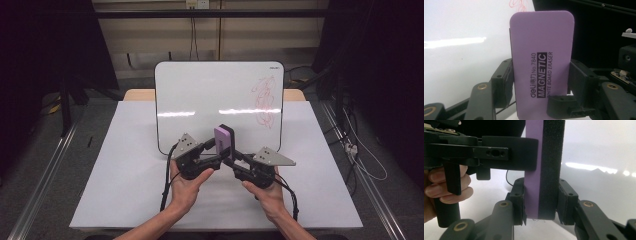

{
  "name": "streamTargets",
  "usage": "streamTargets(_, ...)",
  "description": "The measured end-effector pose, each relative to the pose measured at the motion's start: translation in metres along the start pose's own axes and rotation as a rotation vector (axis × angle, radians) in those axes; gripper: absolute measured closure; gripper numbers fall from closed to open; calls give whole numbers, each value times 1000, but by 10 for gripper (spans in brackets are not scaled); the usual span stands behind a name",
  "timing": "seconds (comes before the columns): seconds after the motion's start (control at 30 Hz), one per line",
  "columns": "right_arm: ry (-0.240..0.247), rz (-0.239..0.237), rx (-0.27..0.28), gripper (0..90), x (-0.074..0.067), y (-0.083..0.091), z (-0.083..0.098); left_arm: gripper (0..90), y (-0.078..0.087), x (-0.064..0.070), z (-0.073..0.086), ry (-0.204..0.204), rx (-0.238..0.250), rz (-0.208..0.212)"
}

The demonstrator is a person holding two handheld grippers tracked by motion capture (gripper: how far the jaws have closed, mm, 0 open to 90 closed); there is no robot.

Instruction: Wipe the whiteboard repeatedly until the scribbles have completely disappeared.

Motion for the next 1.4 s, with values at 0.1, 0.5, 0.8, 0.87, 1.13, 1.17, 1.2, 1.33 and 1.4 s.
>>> streamTargets(0.1,-8,-4,-4,623,1,0,0,413,-1,-1,-1,1,-5,5)
streamTargets(0.5,-12,28,-68,261,9,4,2,413,-3,-9,-11,-18,-35,-26)
streamTargets(0.8,2,101,-88,200,24,22,-1,413,-2,-19,-22,-103,-113,-101)
streamTargets(0.87,5,109,-92,190,26,24,-1,413,-3,-20,-25,-119,-125,-108)
streamTargets(1.13,33,181,-113,162,41,54,0,413,-10,-19,-35,-275,-189,-165)
streamTargets(1.17,36,190,-114,161,42,57,1,414,-11,-19,-36,-297,-193,-174)
streamTargets(1.2,31,196,-116,161,43,61,2,413,-13,-19,-37,-312,-196,-182)
streamTargets(1.33,28,222,-123,158,49,73,7,413,-23,-20,-38,-380,-235,-222)
streamTargets(1.4,25,234,-131,151,51,77,9,413,-28,-19,-38,-405,-248,-234)
Point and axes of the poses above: each handheld gripper's, and its own axes: y roughly backward along the jaws, z roughly out of its underside, x roughly to its right, the point moved 2 cm from there along -y, roughly forward along the jaws, and after that the axes turned 7 degrees about x, right-handed, at the moved point
